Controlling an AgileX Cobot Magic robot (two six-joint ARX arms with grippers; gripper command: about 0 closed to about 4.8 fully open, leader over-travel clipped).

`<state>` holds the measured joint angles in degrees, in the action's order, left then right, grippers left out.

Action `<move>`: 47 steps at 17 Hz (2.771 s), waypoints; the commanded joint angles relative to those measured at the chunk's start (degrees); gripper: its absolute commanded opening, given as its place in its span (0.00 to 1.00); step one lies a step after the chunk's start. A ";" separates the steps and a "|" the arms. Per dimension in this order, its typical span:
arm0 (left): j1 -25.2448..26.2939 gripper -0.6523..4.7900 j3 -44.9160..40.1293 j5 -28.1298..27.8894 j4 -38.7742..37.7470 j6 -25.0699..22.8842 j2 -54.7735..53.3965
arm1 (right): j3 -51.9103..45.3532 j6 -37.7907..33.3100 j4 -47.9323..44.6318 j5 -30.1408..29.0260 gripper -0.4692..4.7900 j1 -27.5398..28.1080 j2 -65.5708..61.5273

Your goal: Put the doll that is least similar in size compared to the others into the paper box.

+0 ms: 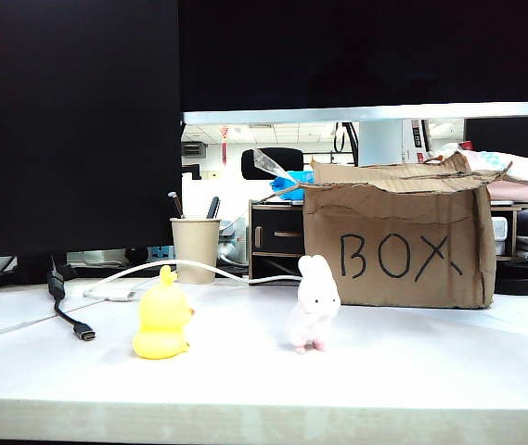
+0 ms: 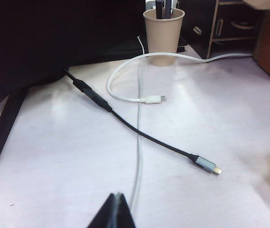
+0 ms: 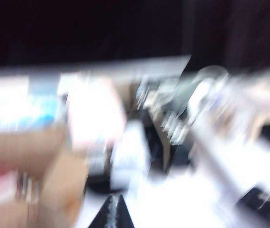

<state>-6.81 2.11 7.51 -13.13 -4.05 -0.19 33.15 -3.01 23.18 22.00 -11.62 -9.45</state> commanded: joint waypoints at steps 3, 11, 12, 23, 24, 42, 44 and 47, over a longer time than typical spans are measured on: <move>0.11 0.11 -0.20 0.26 -0.13 -0.02 -0.02 | -20.20 0.15 -13.66 -24.76 0.08 6.60 4.11; 0.09 0.11 -0.20 0.26 -0.13 -0.02 -0.02 | -32.79 0.28 -20.61 -27.06 0.08 10.62 9.27; 0.11 0.11 -0.20 0.24 -0.13 -0.02 -0.02 | -32.76 0.48 -20.94 -26.69 0.08 10.64 9.27; 0.09 0.11 -0.20 0.26 -0.13 -0.02 -0.02 | -32.76 1.86 -27.32 -25.79 0.08 8.96 9.27; 0.11 0.11 -0.20 0.26 -0.13 -0.02 -0.02 | -32.76 1.86 -27.32 -25.79 0.08 8.96 9.27; 0.11 0.11 -0.20 -8.00 7.23 4.96 -0.02 | -32.74 1.88 -27.30 -25.77 0.08 8.96 9.27; 0.11 0.11 -0.20 -8.83 7.26 4.96 -0.02 | -32.74 1.88 -27.30 -25.79 0.08 8.96 9.27; 0.11 0.11 -0.20 -8.96 7.28 4.96 -0.02 | -32.74 1.88 -27.30 -25.79 0.08 8.96 9.27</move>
<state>-6.81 1.85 -1.10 -6.61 0.93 -0.19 0.67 -1.02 -3.09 -3.90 -2.63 -0.21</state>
